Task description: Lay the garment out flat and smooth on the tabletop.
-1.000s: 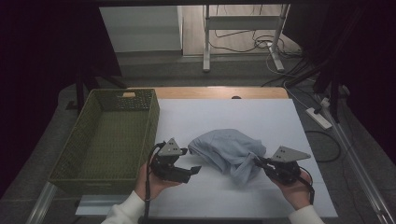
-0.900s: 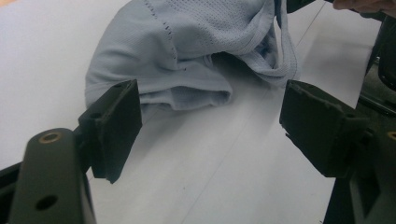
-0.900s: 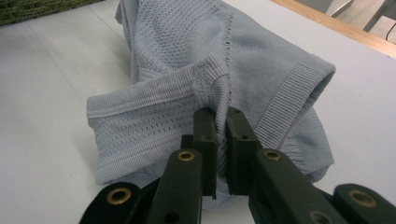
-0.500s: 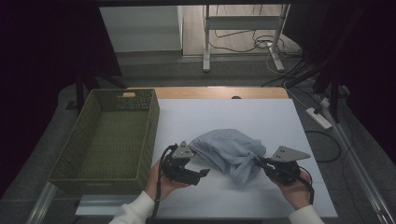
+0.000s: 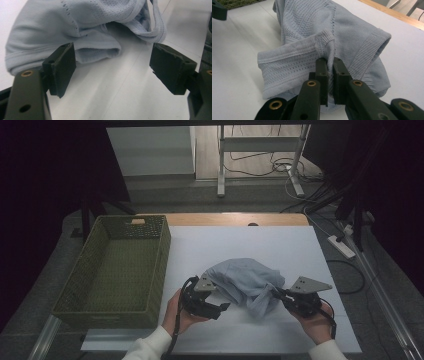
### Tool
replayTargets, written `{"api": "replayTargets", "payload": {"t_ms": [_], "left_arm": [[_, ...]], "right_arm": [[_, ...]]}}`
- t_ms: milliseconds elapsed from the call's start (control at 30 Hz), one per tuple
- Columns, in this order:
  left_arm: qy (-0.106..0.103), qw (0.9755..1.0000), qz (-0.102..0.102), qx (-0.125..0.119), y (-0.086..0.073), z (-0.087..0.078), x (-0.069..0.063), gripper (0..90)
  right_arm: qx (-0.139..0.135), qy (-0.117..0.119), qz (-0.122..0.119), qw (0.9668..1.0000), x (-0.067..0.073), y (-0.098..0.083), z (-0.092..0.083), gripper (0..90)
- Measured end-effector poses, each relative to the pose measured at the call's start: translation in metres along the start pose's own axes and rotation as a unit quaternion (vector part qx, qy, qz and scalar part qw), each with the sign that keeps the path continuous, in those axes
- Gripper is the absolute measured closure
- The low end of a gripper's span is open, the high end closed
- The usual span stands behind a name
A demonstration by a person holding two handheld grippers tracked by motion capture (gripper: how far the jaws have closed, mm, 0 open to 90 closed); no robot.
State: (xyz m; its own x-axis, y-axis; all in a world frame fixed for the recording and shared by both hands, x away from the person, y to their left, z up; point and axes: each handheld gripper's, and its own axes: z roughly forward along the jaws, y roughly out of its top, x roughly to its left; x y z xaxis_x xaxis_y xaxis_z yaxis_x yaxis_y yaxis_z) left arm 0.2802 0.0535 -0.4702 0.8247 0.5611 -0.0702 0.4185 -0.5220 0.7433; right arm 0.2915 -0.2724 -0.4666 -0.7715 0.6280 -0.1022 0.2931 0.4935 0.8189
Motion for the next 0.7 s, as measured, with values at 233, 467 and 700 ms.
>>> {"api": "replayTargets", "payload": {"t_ms": [233, 467, 700], "left_arm": [[-0.004, 0.9999, 0.010, 0.009, 0.003, 0.014, -0.003, 22.5], [-0.008, 0.9995, 0.028, 0.014, 0.008, 0.027, -0.006, 23.2], [-0.012, 0.9991, 0.035, 0.019, 0.012, 0.038, -0.008, 23.9]], "right_arm": [[0.000, 0.000, 0.001, 1.0000, 0.000, 0.000, 0.000, 84.4], [0.000, 0.000, 0.003, 1.0000, -0.001, 0.000, 0.000, 84.4], [0.000, 0.000, 0.003, 1.0000, -0.001, -0.001, -0.001, 84.4]]}}
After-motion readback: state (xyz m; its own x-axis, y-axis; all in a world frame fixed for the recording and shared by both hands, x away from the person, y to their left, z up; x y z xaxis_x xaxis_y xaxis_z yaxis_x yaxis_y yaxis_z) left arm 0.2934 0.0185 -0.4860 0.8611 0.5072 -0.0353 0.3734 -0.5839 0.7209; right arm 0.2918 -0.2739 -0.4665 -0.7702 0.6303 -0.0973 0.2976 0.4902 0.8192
